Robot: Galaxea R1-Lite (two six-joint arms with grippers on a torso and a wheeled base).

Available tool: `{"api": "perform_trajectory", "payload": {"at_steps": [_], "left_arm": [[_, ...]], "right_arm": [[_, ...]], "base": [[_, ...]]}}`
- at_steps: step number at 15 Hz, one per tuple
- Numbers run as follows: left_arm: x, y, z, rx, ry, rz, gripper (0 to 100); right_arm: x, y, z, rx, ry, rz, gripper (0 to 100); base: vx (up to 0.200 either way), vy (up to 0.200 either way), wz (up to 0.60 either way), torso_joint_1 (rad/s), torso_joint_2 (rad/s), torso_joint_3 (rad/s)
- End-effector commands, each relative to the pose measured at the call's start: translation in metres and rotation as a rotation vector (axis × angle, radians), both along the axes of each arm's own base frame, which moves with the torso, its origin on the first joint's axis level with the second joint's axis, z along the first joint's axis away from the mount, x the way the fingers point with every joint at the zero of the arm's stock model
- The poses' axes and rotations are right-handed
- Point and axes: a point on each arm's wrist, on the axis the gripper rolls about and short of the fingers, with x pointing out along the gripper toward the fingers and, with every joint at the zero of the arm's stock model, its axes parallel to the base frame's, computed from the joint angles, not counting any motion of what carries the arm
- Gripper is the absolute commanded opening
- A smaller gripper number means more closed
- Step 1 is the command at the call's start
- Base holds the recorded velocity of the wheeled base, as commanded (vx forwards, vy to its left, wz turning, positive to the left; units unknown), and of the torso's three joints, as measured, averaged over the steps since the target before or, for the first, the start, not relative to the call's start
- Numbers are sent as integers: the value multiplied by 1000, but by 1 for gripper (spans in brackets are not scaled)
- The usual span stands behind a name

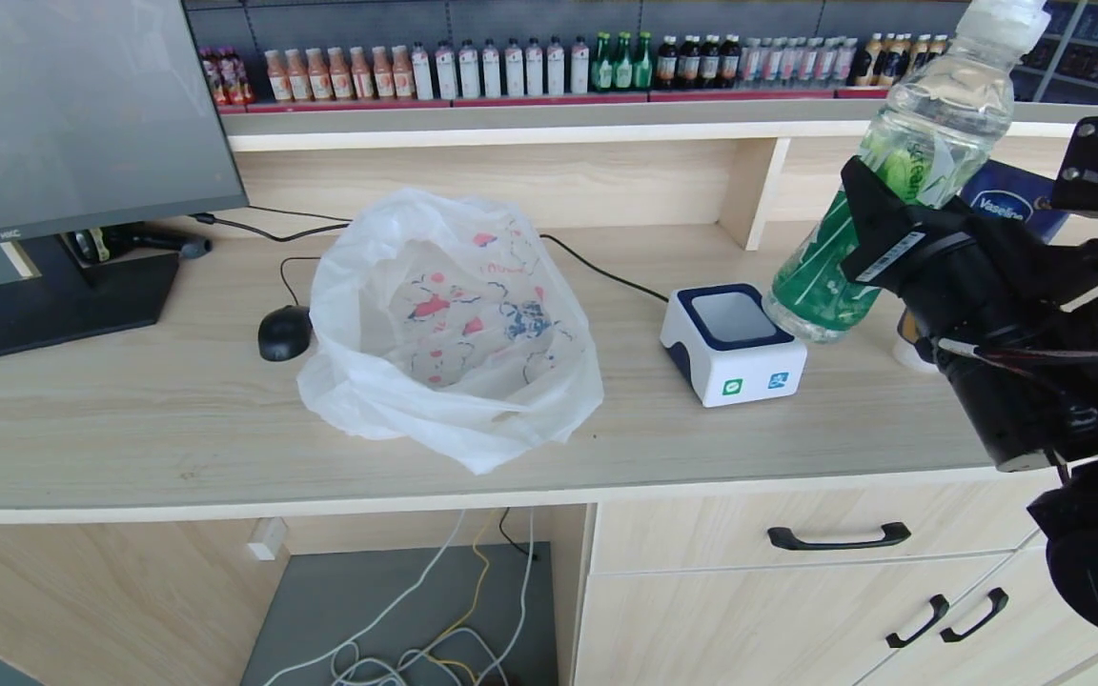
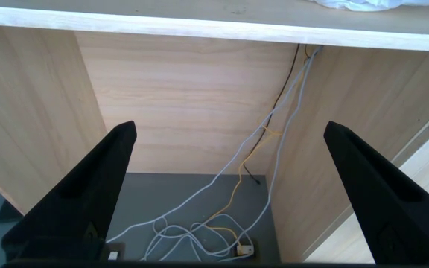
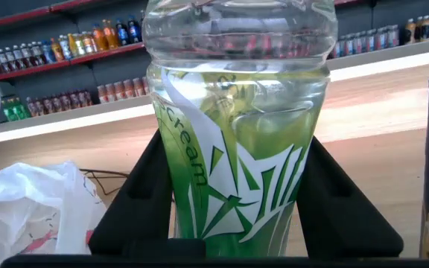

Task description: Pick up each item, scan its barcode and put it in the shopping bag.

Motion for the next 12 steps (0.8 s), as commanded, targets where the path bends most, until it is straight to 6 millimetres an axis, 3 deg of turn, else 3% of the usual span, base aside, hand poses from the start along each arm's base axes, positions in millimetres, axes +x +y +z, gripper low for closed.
{"api": "perform_trajectory", "payload": {"at_steps": [1,5,12], "left_arm": [[0,0,0,0,0,0,100],[0,0,0,-1,0,0,100],[0,0,0,-3,0,0,100]], "right_arm": [[-4,-3,1,1,-9,4,0],[-4,-3,6,8,-29,3,0],[-5,-6,9,12,-37,-6,0]], "base": [[0,0,0,0,0,0],[0,0,0,0,0,0],[0,200,0,4,6,2]]}}
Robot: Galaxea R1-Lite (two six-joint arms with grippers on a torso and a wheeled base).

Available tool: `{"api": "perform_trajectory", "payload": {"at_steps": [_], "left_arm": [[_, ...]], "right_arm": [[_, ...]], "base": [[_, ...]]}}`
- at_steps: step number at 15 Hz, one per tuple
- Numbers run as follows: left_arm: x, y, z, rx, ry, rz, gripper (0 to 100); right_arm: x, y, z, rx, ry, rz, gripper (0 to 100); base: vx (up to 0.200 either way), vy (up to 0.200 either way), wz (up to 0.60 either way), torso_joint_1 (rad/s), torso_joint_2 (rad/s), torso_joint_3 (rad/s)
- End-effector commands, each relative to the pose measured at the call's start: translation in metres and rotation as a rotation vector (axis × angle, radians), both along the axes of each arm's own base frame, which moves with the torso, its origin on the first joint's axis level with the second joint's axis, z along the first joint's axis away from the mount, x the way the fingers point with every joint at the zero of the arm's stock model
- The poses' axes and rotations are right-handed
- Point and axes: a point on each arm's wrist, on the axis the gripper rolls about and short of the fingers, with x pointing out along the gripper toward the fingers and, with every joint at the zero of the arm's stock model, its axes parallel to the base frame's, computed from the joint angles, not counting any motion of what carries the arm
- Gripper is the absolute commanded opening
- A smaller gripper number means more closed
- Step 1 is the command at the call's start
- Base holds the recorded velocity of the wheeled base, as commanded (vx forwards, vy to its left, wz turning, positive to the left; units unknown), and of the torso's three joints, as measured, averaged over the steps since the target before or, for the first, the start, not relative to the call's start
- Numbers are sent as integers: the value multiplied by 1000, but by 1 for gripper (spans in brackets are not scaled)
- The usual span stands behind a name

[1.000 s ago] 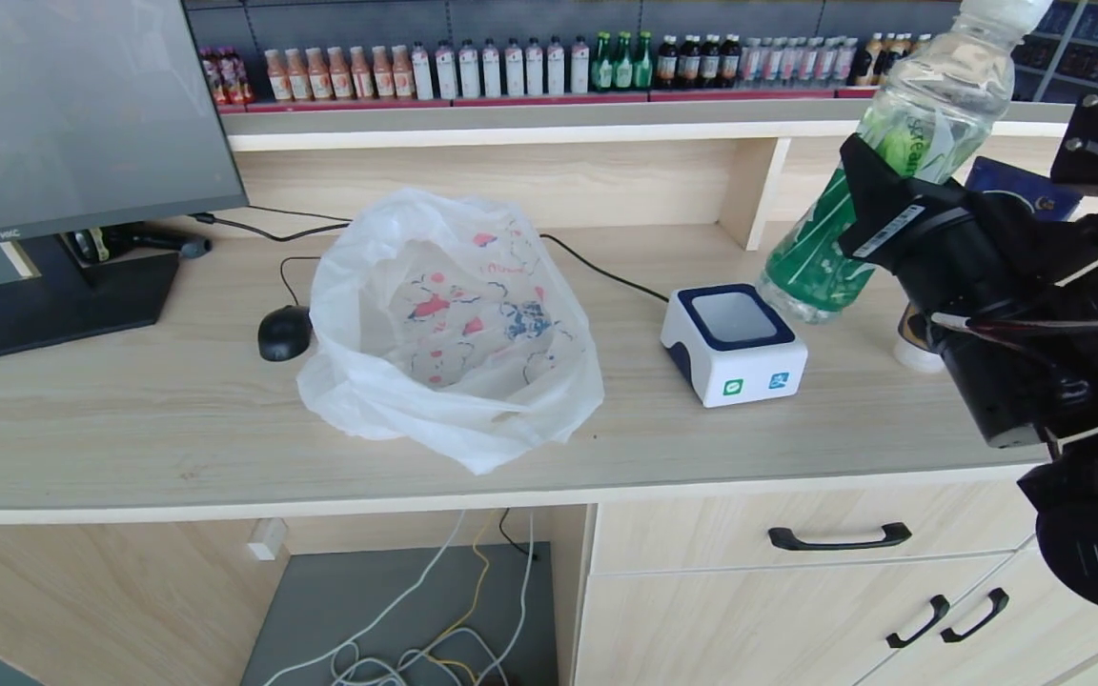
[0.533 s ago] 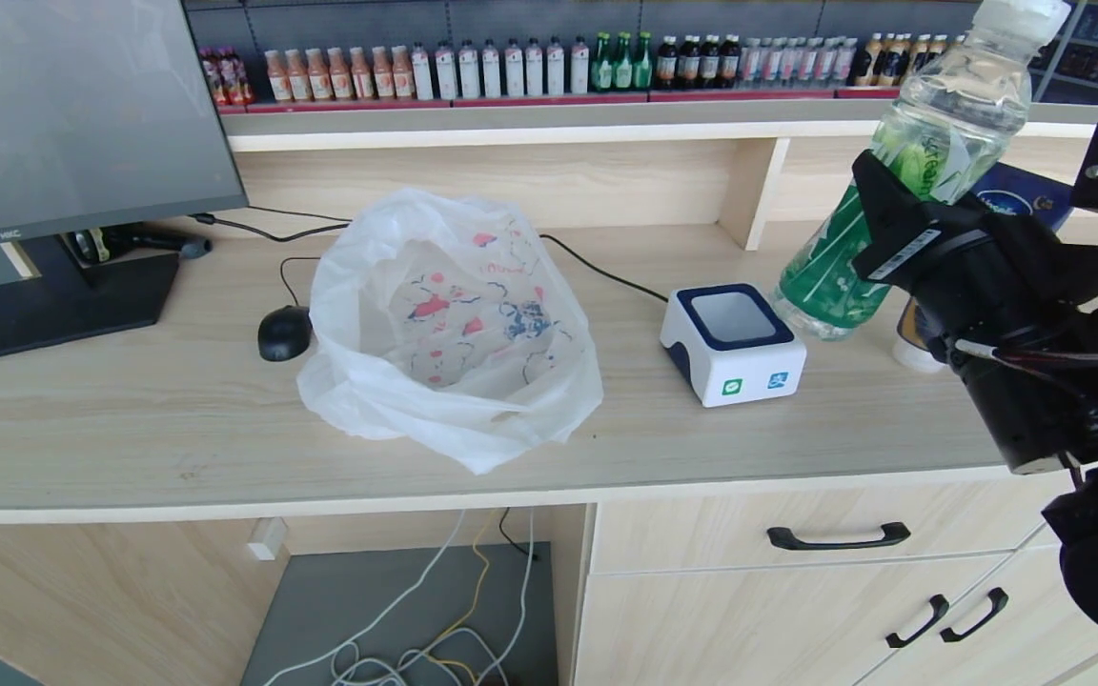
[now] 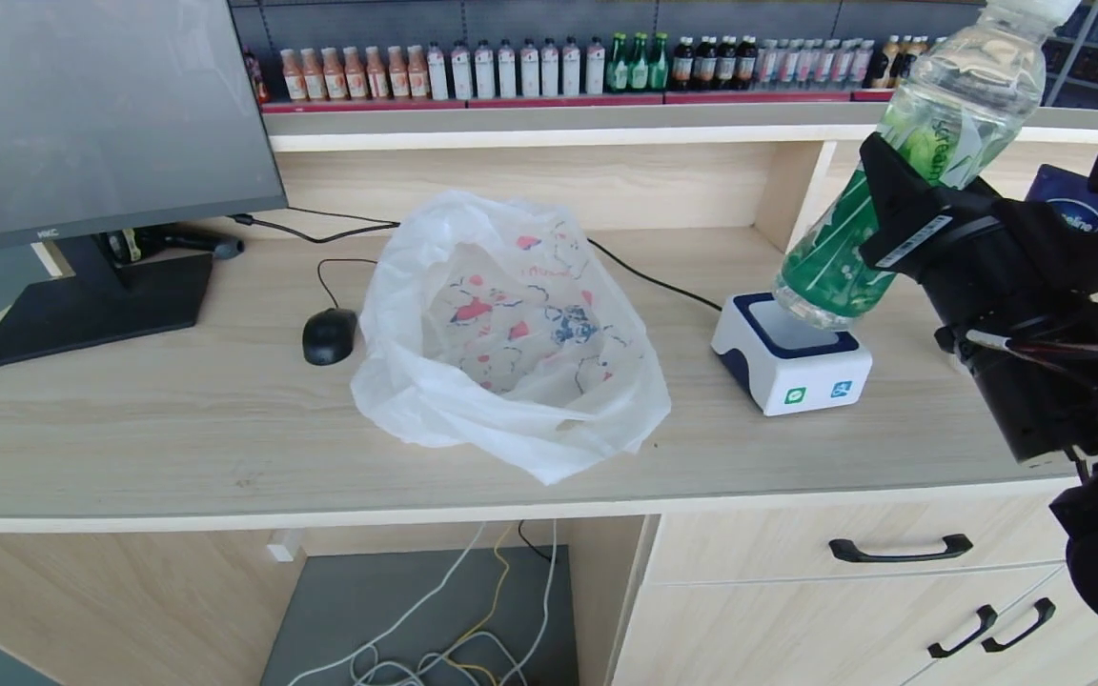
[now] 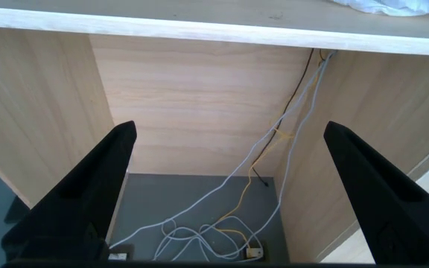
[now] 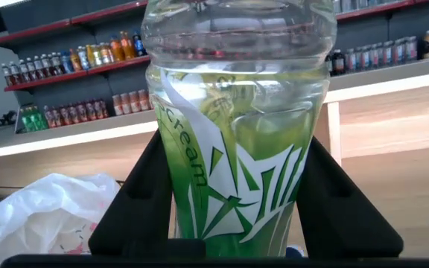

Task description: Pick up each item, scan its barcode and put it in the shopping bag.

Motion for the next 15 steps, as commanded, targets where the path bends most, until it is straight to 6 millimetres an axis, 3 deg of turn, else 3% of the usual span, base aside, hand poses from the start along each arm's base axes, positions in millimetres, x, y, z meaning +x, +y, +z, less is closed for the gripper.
{"api": "perform_trajectory", "payload": {"at_steps": [1,11,15], "left_arm": [[0,0,0,-1,0,0,100],[0,0,0,-2,0,0,100],[0,0,0,-1,0,0,100]], "right_arm": [[0,0,0,0,2,-3,0],[12,5,-3,-9,7,-7,0],[13,8,-7,-77,3,20,0]], "base": [[0,200,0,-2,-2,7],[0,200,0,2,2,1],[0,0,0,0,0,0]]}}
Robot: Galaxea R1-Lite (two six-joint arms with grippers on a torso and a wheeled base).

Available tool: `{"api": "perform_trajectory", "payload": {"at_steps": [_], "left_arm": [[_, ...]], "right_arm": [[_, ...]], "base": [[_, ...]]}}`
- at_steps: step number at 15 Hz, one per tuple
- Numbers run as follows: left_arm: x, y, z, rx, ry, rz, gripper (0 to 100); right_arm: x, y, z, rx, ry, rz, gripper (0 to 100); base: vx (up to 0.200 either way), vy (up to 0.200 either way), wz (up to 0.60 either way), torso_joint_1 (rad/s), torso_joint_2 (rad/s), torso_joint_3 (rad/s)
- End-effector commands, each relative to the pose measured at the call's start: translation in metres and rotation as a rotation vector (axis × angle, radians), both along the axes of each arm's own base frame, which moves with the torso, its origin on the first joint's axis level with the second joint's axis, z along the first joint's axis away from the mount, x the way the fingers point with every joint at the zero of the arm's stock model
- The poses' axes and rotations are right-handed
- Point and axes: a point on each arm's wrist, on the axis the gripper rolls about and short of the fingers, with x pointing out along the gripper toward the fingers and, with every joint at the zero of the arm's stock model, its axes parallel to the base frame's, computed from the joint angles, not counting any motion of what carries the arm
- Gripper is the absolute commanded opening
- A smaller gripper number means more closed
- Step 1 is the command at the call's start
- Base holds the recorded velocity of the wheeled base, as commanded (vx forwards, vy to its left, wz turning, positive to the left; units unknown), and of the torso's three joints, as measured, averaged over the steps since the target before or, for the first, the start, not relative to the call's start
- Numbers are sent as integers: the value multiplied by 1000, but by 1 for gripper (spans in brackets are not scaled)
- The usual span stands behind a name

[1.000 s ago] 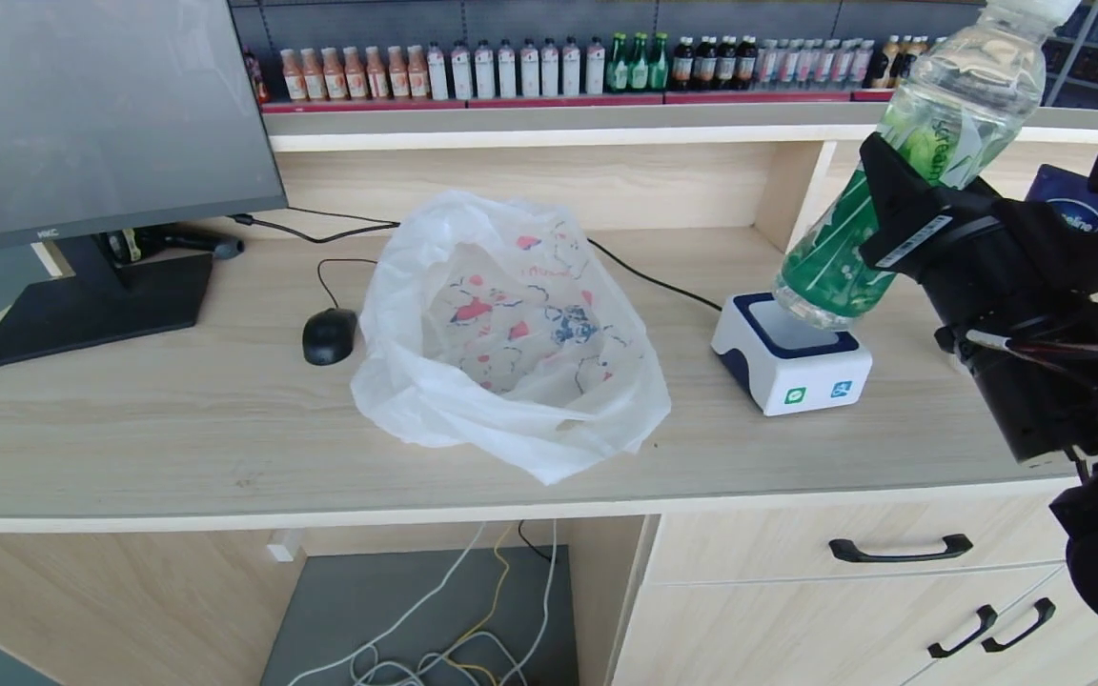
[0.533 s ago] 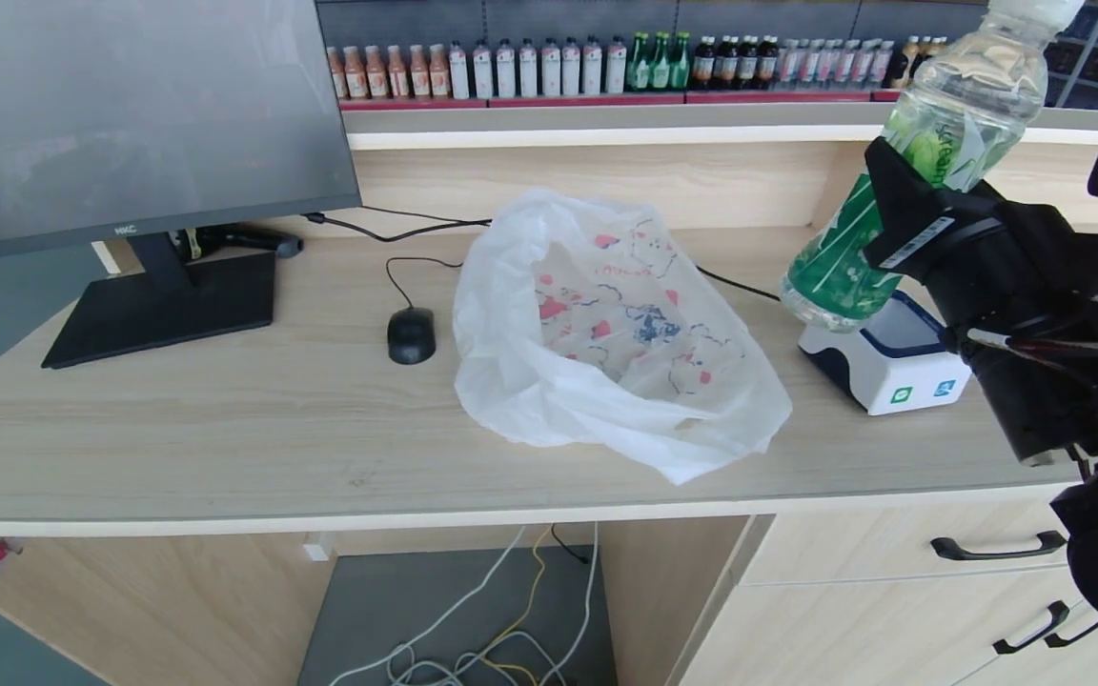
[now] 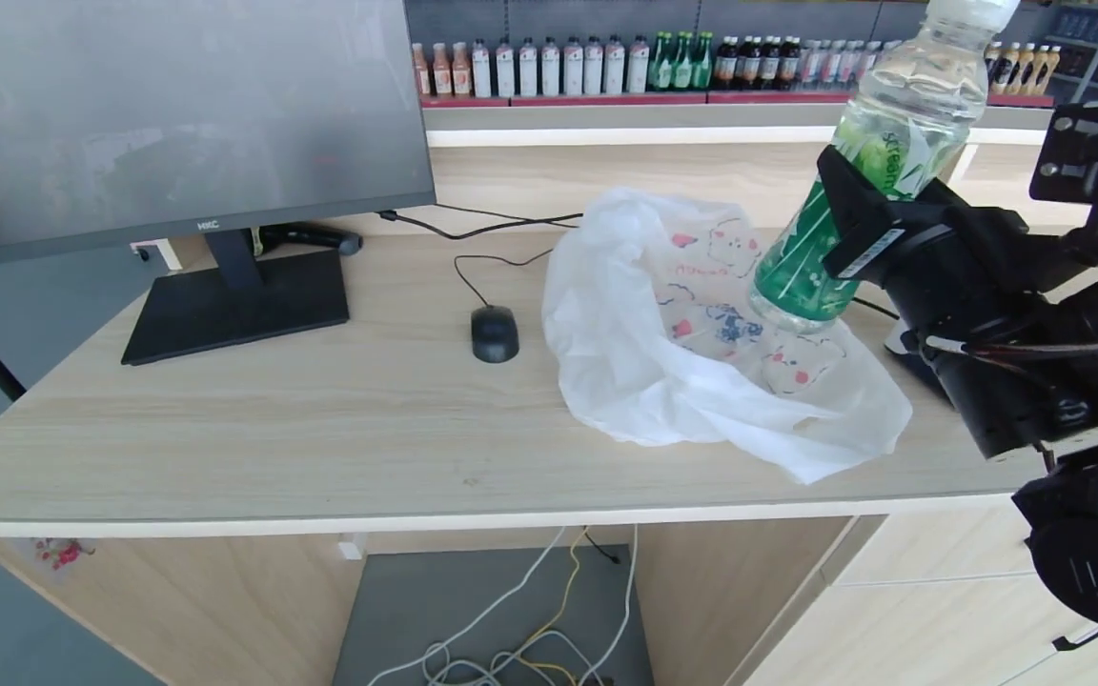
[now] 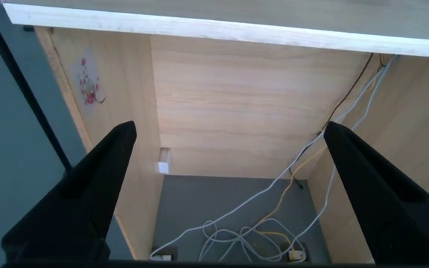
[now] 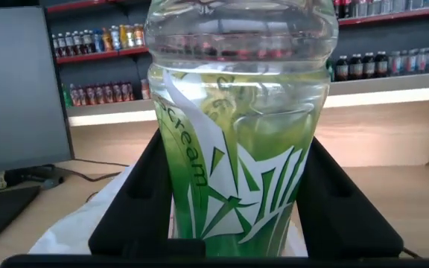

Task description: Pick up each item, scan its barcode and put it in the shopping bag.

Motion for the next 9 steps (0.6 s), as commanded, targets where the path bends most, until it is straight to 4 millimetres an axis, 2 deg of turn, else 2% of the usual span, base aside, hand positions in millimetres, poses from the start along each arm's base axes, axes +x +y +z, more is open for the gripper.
{"api": "perform_trajectory", "payload": {"at_steps": [1,4,7,9], "left_arm": [[0,0,0,-2,0,-1,100],[0,0,0,0,0,-1,100],[0,0,0,0,0,-1,100],[0,0,0,0,0,-1,100]], "right_arm": [[0,0,-1,-20,-2,-2,0],[3,2,5,-79,-35,-17,0],[18,9,23,-100,-7,-11,0],[26,13,26,-103,6,-9,0]], "base": [[0,0,0,0,0,0],[0,0,0,0,0,0],[0,0,0,0,0,0],[0,0,0,0,0,0]]}}
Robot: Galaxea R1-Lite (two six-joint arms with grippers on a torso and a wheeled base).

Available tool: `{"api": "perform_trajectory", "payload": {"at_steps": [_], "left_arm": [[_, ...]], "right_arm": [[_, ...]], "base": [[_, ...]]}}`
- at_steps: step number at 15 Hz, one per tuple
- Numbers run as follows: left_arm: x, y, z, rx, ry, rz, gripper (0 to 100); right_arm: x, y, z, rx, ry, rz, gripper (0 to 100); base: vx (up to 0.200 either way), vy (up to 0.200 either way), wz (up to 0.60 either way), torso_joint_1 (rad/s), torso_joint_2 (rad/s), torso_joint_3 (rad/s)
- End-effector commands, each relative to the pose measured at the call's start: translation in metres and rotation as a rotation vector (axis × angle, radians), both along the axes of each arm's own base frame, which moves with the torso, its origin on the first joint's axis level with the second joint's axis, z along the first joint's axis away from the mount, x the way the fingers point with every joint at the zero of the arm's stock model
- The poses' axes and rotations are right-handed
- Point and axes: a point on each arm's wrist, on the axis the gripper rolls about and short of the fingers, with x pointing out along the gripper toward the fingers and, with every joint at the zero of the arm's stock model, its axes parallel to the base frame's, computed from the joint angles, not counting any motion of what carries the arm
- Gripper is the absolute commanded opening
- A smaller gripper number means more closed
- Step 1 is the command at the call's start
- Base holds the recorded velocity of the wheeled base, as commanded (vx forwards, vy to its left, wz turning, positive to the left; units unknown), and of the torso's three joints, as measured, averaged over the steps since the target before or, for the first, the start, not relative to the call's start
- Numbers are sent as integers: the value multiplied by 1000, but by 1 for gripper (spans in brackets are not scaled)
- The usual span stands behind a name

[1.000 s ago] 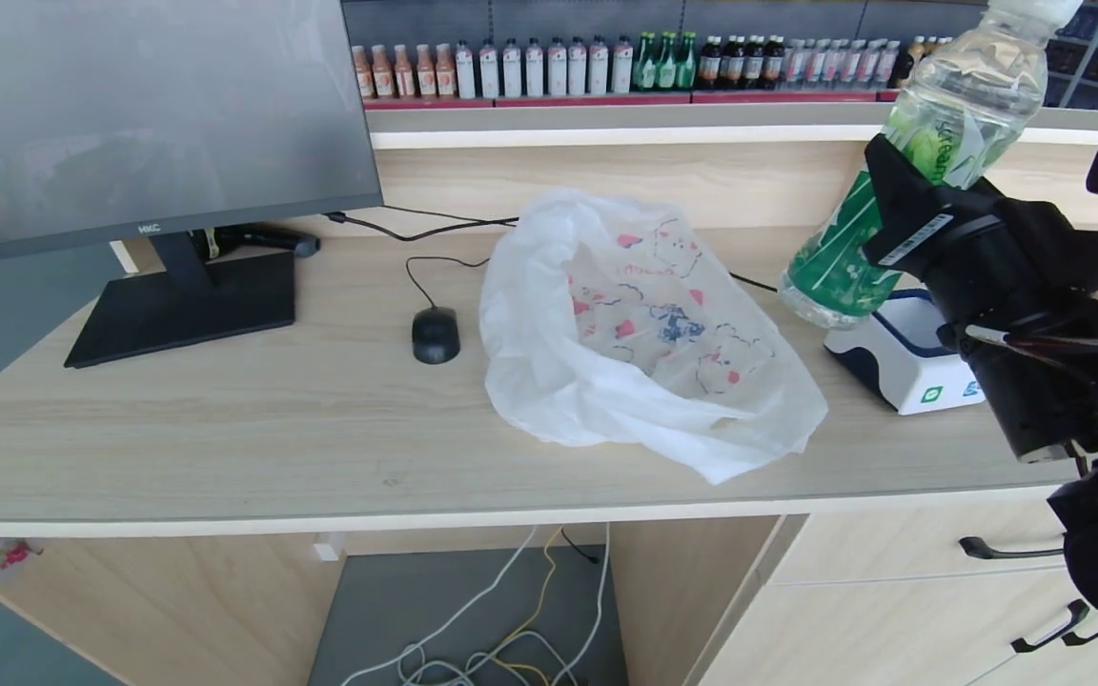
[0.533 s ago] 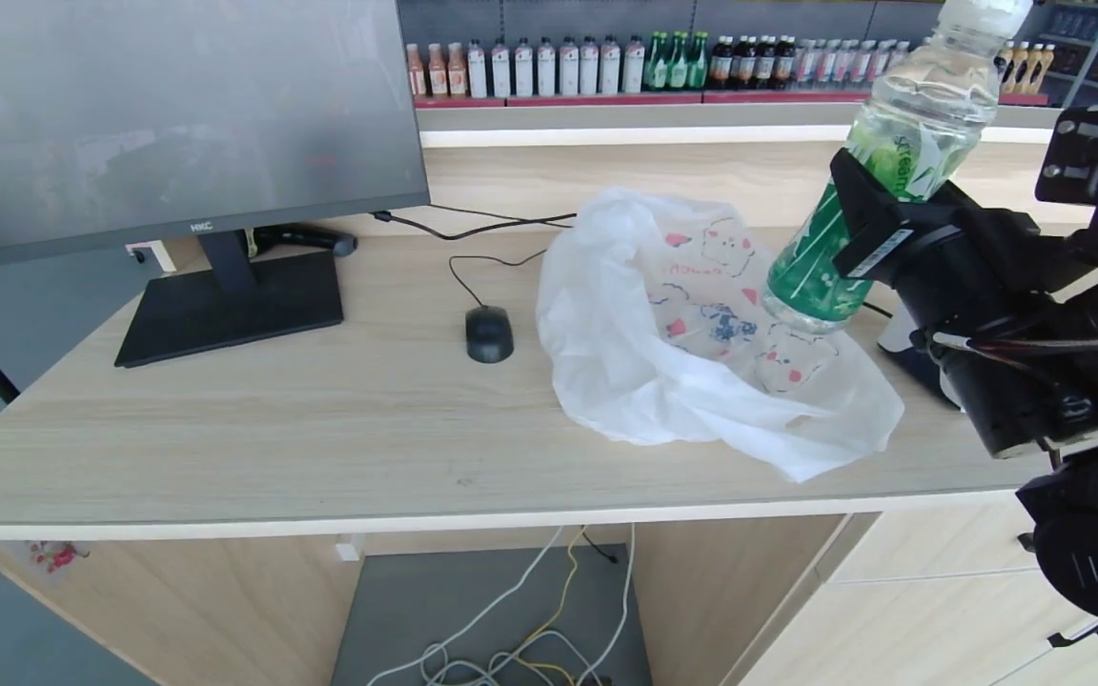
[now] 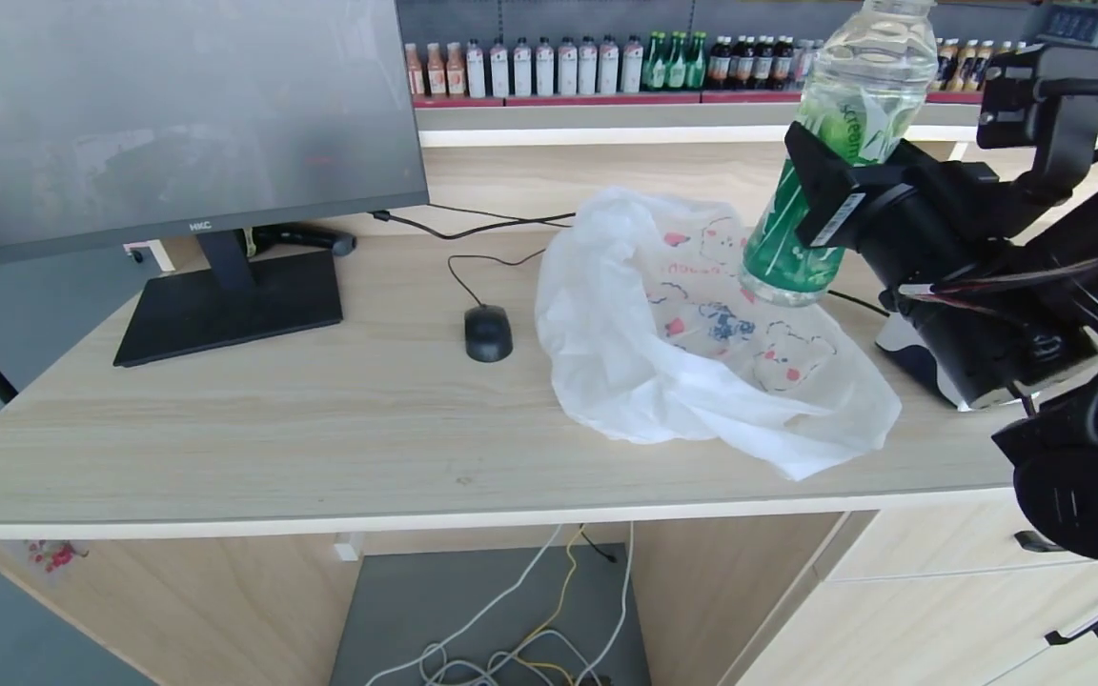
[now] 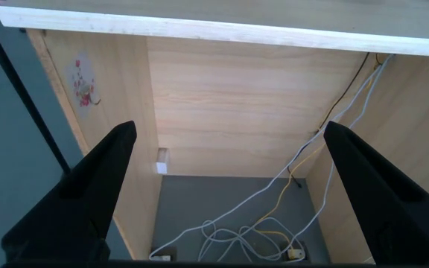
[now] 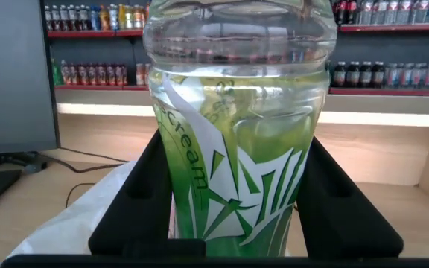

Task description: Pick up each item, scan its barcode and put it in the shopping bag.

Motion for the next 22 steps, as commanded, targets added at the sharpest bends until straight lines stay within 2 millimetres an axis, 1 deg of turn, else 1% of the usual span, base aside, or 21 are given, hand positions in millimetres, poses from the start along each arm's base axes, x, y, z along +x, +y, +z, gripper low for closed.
{"api": "perform_trajectory", "payload": {"at_steps": [1,3,6,9,12,16,18,22], "left_arm": [[0,0,0,0,0,0,100],[0,0,0,0,0,0,100],[0,0,0,0,0,0,100],[0,0,0,0,0,0,100],[0,0,0,0,0,0,100],[0,0,0,0,0,0,100],[0,0,0,-2,0,0,100],[0,0,0,0,0,0,100]], "right_arm": [[11,4,1,2,2,-4,0],[18,8,-9,-10,37,0,0],[36,16,-20,-19,59,12,0],[50,26,-22,-9,64,28,0],[59,36,-25,1,98,56,0],[68,46,-39,-12,126,68,0],[72,53,-47,-18,140,80,0],[74,65,-59,-30,162,101,0]], "base": [[0,0,0,0,0,0],[0,0,0,0,0,0],[0,0,0,0,0,0],[0,0,0,0,0,0],[0,0,0,0,0,0],[0,0,0,0,0,0],[0,0,0,0,0,0],[0,0,0,0,0,0]]}}
